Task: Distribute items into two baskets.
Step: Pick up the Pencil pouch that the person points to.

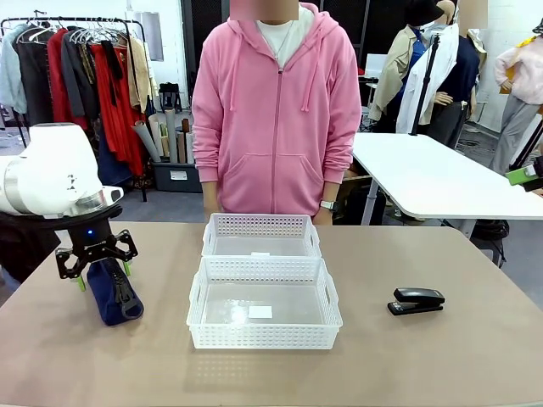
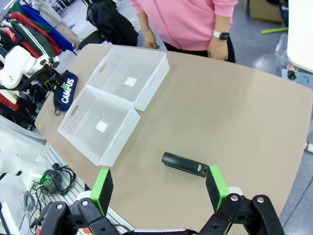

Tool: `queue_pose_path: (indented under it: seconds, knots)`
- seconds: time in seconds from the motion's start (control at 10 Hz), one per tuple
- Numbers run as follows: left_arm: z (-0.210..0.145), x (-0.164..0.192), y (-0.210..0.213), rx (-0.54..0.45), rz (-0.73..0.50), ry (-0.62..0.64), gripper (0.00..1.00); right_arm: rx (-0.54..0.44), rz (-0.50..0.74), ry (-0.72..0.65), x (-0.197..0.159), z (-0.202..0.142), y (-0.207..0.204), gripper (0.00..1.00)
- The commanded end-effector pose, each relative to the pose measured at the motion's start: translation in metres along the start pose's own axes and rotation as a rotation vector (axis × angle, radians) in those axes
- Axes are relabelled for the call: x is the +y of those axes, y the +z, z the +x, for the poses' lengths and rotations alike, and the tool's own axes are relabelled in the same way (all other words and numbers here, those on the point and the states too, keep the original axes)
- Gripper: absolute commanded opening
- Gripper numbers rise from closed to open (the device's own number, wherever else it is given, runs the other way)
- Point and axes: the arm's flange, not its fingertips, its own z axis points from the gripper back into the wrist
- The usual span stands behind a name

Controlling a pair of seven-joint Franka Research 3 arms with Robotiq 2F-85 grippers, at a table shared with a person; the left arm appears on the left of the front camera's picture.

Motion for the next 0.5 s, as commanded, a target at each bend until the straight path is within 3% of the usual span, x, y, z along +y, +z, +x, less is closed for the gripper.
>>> queue_pose_path:
  seconds: [0.0, 0.4]
  knots:
    - [0.0008, 0.0012, 0.0006, -0.01, 0.013, 0.014, 1.0, -0.021, 0.023, 0.007, 0.0, 0.0008, -0.0004, 1.0]
    - [-0.0003, -0.0001, 0.0003, 0.0, 0.006, -0.008, 1.0, -0.021, 0.023, 0.007, 0.0, 0.0008, -0.0004, 1.0]
